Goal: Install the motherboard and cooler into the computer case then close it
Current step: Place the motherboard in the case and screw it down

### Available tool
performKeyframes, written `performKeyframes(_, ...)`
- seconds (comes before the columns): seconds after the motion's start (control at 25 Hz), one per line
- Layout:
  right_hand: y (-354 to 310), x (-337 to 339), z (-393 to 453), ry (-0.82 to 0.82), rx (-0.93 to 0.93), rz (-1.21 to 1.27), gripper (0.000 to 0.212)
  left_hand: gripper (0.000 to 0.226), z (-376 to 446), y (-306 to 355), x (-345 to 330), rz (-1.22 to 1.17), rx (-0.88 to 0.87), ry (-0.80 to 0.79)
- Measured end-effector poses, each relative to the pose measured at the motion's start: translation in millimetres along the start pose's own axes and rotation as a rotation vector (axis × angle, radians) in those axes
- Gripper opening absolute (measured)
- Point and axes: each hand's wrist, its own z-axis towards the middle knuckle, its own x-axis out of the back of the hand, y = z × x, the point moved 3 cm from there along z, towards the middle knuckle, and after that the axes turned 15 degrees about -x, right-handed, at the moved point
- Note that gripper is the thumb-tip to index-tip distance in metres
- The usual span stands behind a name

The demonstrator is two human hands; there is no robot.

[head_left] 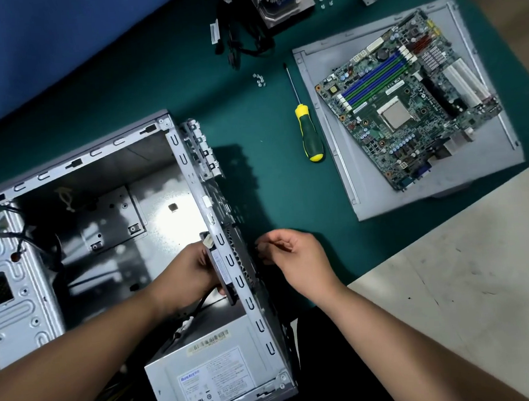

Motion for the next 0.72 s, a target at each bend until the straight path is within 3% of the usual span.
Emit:
performKeyframes(0.28, 0, -6, -5, 0.027, 0.052, 0.038, 0.013, 0.036, 0, 5, -7, -0.174, -0.007, 0.043)
performKeyframes(0.52, -2, -11, -9, 0.050, 0.066, 0.076, 0.009, 0.037, 0, 6, -6, -0.170, -0.056, 0.052)
performKeyframes(0.72, -3, -11, -11, 0.032, 0.064, 0.101, 0.010, 0.053, 1, 12, -8, -0.174, -0.048, 0.026)
